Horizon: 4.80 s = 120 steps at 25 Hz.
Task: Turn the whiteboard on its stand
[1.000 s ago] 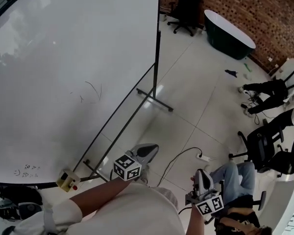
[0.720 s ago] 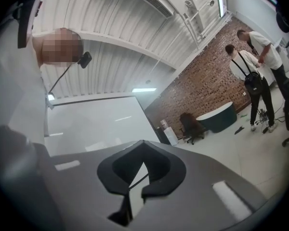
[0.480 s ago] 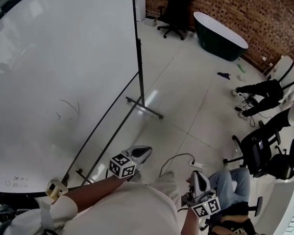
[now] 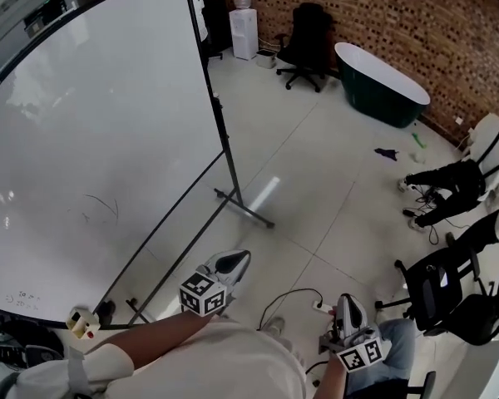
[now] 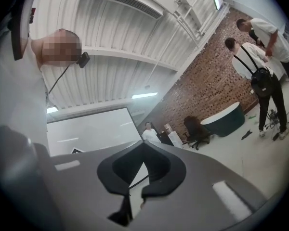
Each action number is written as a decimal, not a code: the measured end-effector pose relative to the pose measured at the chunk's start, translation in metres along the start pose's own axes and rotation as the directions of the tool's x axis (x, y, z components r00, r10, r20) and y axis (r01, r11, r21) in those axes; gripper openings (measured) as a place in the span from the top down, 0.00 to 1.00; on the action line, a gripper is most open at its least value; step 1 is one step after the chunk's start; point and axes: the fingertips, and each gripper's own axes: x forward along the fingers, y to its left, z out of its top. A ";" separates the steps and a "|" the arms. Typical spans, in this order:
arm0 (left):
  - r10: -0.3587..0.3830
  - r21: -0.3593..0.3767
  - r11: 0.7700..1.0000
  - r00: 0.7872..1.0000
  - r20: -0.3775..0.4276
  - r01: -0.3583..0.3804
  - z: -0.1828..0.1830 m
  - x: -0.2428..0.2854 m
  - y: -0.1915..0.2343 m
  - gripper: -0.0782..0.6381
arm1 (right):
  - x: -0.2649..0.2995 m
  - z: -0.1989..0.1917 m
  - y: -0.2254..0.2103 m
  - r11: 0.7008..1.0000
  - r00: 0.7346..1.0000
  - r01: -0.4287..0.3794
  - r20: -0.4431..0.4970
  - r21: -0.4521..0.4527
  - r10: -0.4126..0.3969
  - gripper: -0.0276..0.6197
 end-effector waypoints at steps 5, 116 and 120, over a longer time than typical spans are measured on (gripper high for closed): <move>0.070 0.004 0.998 0.997 -0.038 -0.070 -0.019 0.016 -0.019 0.86 | 0.001 -0.010 -0.067 0.991 0.996 0.076 -0.056 0.110 -0.070 0.95; 0.959 -0.404 0.256 0.282 -0.003 -0.878 0.074 0.236 0.149 0.86 | 0.578 0.020 -0.246 0.520 0.392 -0.853 -0.622 0.029 0.678 0.68; 0.953 -0.398 0.279 0.301 0.007 -0.874 0.076 0.234 0.154 0.85 | 0.576 0.028 -0.246 0.526 0.410 -0.850 -0.615 0.011 0.674 0.68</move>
